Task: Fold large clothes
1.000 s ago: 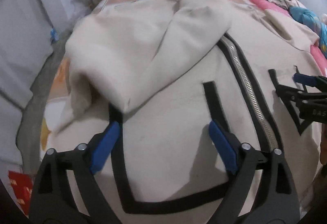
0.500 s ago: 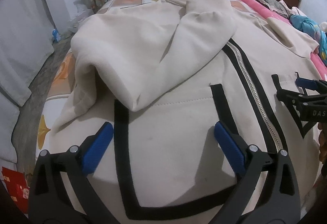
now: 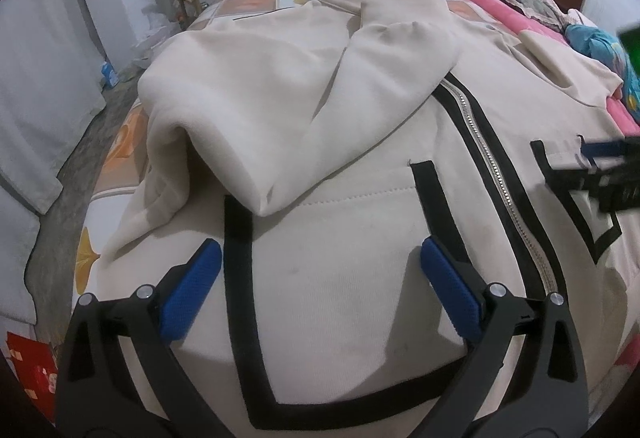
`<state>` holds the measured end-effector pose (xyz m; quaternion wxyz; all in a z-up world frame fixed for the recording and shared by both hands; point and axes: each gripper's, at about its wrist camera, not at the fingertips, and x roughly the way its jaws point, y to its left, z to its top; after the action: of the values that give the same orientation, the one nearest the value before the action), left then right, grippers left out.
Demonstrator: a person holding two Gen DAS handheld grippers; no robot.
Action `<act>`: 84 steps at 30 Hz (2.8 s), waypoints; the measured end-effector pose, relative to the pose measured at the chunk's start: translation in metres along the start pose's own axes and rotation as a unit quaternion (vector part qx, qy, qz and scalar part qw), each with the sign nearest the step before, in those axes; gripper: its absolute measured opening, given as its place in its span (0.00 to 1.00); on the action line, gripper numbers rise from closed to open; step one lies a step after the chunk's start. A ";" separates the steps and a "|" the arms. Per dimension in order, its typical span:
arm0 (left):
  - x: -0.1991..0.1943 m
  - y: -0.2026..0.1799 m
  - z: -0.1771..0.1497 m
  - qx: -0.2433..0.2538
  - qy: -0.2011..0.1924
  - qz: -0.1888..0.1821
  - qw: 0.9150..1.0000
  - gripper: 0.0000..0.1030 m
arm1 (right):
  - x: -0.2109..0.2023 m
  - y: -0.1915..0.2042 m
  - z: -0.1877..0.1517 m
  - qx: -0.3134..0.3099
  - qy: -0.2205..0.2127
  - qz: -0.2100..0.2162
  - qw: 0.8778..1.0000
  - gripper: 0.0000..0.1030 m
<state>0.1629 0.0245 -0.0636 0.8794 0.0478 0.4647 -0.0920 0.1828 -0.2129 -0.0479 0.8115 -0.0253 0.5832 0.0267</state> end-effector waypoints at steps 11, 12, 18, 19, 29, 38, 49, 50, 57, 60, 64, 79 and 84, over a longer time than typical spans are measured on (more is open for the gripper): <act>0.000 0.001 0.001 0.008 0.012 -0.005 1.000 0.94 | -0.054 0.060 0.099 -0.076 -0.103 0.078 0.989 0.94; 0.000 0.001 0.001 0.007 0.012 -0.004 1.000 0.94 | -0.048 0.066 0.111 -0.080 -0.102 0.081 0.988 0.94; 0.000 0.001 0.001 0.005 0.013 -0.003 1.000 0.94 | 0.002 0.096 0.172 -0.096 -0.089 0.061 0.990 0.90; 0.000 0.000 0.001 0.005 0.014 -0.003 1.000 0.94 | 0.014 0.101 0.181 -0.101 -0.081 0.053 0.990 0.89; 0.002 0.001 0.003 0.003 0.016 -0.002 1.000 0.94 | 0.059 0.104 0.191 -0.115 -0.044 0.024 0.992 0.23; 0.003 0.002 0.004 -0.005 0.014 0.002 1.000 0.94 | -0.032 0.047 0.157 -0.061 -0.135 0.157 0.976 0.11; 0.001 0.002 0.001 -0.003 0.007 0.002 1.000 0.94 | -0.016 -0.056 0.012 0.045 -0.086 0.218 0.971 0.25; 0.001 0.002 0.001 -0.003 0.006 0.002 1.000 0.94 | -0.011 -0.061 0.004 0.053 -0.075 0.213 0.973 0.30; -0.001 0.003 -0.001 -0.010 -0.002 0.006 1.000 0.94 | -0.017 -0.100 -0.012 0.138 -0.083 0.273 0.948 0.50; -0.002 0.003 -0.002 -0.018 -0.007 0.012 1.000 0.94 | -0.012 -0.099 0.005 0.139 -0.080 0.255 0.953 0.51; -0.003 0.004 -0.002 -0.022 -0.012 0.014 1.000 0.94 | 0.011 -0.086 0.025 0.116 -0.057 0.209 0.969 0.51; -0.012 0.029 -0.008 -0.082 -0.047 -0.005 0.995 0.93 | 0.010 -0.045 0.037 0.041 -0.043 0.110 0.992 0.08; -0.015 0.035 -0.006 -0.081 -0.054 -0.018 0.995 0.72 | -0.022 -0.037 0.056 0.044 -0.065 0.122 0.989 0.07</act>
<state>0.1570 0.0618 -0.0548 0.9024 -0.0375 0.4232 -0.0725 0.2313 -0.2459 -0.0086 0.8385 0.0833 0.5289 0.1014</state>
